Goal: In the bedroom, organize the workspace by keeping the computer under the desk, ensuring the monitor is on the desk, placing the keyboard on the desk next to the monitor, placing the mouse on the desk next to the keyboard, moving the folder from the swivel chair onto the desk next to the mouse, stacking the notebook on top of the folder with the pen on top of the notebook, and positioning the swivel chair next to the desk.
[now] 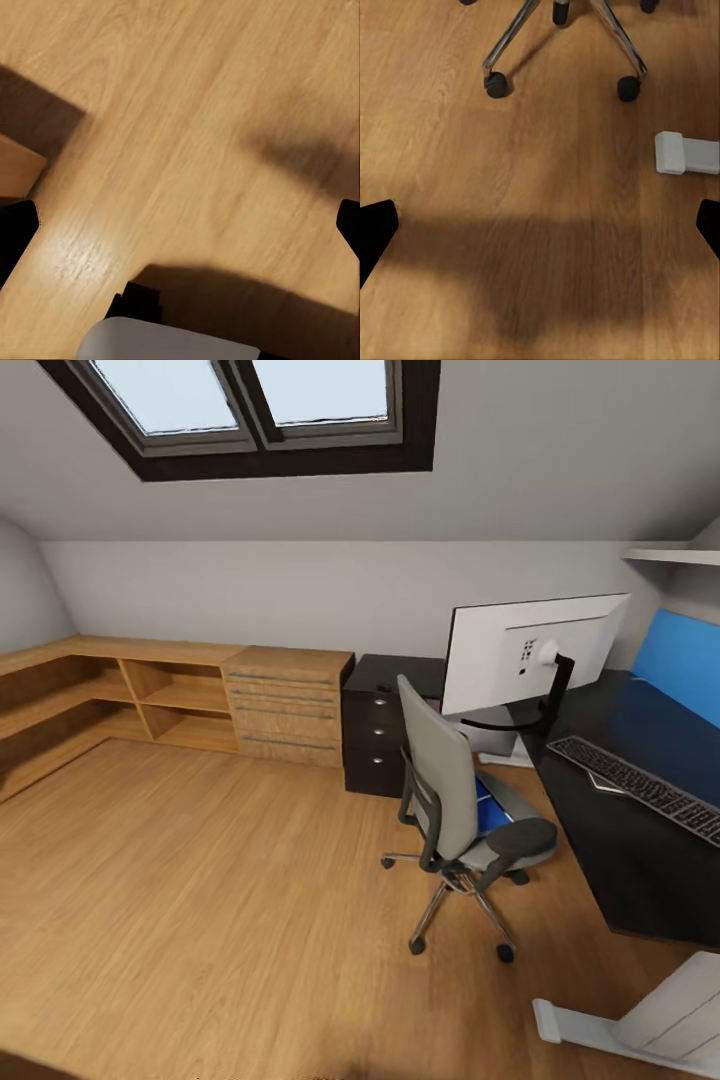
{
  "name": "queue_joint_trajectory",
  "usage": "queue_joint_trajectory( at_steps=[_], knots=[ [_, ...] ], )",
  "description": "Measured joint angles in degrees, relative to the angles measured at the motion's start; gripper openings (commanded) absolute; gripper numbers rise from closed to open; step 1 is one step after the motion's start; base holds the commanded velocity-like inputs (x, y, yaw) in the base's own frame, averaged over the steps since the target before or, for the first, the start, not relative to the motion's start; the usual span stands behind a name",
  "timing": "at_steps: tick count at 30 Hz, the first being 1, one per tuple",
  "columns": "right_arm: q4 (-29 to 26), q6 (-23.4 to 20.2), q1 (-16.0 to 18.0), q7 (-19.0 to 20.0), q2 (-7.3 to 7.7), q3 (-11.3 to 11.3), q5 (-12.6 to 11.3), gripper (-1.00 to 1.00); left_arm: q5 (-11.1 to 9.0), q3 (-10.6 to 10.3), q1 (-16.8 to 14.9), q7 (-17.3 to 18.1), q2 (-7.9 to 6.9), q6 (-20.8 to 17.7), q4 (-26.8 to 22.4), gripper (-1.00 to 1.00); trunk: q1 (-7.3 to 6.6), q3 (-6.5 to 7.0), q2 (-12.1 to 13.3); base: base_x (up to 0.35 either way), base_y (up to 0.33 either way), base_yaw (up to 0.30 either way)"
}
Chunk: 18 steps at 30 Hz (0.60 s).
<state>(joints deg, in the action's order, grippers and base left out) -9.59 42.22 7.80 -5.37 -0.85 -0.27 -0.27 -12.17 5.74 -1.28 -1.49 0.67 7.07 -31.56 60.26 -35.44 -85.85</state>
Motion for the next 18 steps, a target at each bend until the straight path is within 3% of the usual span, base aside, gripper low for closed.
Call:
queue_joint_trajectory(
  at_steps=[4,9,18],
  knots=[
    [0.0,0.0,0.0,0.0,-0.01,0.0,0.0,1.0,0.0,0.0,0.0,-0.1,0.06,1.6,0.0,1.0,0.88,-0.88,-1.6,0.0,-0.001,0.187],
    [0.0,0.0,0.0,0.0,-0.01,0.0,0.0,1.0,0.1,0.0,0.0,-0.1,0.17,2.6,0.1,1.0,1.98,-1.84,-3.6,0.0,0.0,0.033],
    [0.0,0.1,0.0,0.1,0.07,0.0,0.0,1.0,0.1,0.0,0.0,-0.1,0.18,2.7,0.2,1.0,3.95,-3.31,-7.2,0.0,0.0,-0.178]
  ],
)
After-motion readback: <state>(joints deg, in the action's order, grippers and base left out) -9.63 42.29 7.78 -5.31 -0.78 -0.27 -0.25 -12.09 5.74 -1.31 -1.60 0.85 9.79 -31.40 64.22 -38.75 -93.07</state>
